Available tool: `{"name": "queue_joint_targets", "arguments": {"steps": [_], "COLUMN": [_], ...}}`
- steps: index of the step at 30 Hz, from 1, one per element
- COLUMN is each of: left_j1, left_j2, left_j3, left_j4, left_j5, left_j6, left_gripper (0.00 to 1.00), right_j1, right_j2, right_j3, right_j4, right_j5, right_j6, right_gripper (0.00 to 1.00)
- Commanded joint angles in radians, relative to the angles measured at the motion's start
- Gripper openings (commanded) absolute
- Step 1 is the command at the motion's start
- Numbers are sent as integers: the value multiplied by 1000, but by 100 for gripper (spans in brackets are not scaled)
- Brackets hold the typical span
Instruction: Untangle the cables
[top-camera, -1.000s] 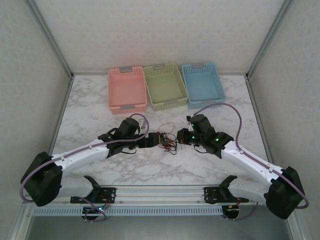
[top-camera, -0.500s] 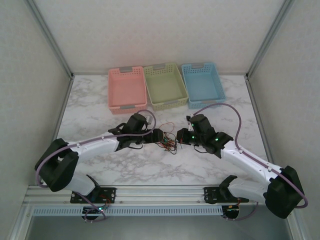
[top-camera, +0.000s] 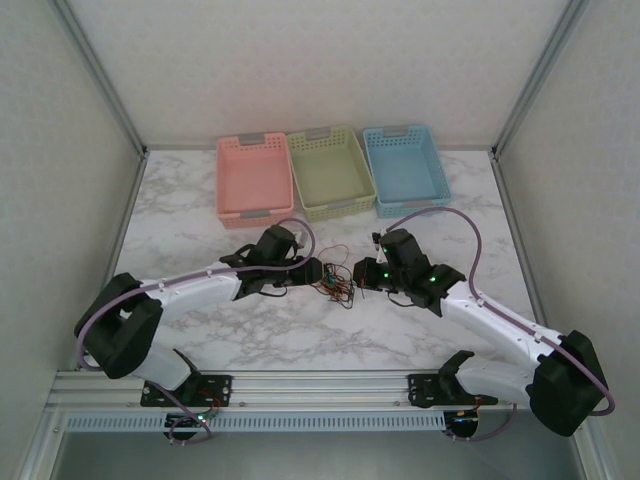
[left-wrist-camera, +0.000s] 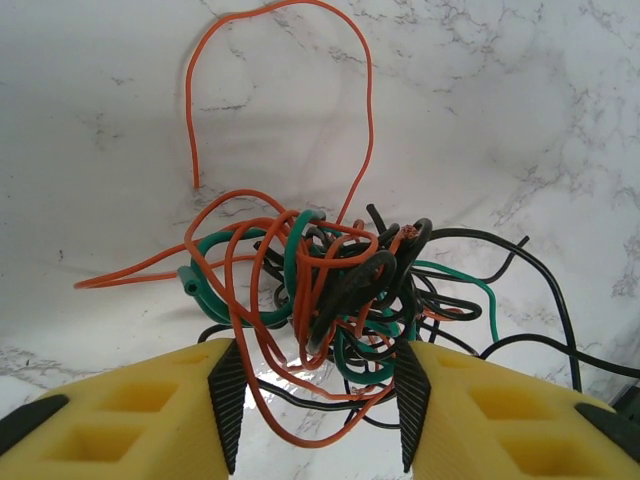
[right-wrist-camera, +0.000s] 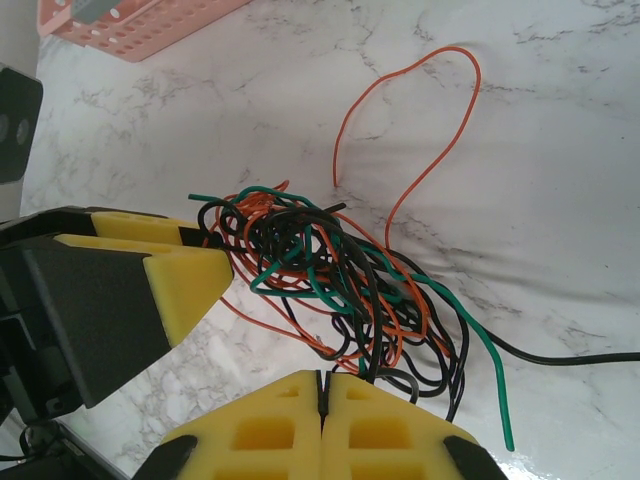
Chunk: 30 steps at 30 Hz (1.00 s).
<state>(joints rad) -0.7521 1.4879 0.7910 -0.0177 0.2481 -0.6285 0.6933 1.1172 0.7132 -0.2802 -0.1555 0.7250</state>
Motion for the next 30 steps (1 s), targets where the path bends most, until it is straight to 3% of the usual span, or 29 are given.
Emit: {"name": "queue_joint_targets", "arguments": {"steps": [1, 7, 14, 30], "left_j1": [-12, -13, -13, -25], "left_j2": [13, 25, 39, 91], "left_j3": [28, 30, 34, 31], "left_j4": [15, 22, 36, 99], "left_j5": [-17, -20, -47, -85], "left_j6": [13, 11, -36, -87], "left_gripper": [41, 38, 47, 32], "right_j1": [-6, -6, -6, -6], "right_j2": [5, 6, 6, 9], "right_j3": [-15, -21, -24, -34], "right_j4": [5, 9, 10, 19], "right_j5": [-5, -9, -13, -16], "right_j6": [-13, -12, -12, -7], "right_gripper": [0, 0, 0, 0]}}
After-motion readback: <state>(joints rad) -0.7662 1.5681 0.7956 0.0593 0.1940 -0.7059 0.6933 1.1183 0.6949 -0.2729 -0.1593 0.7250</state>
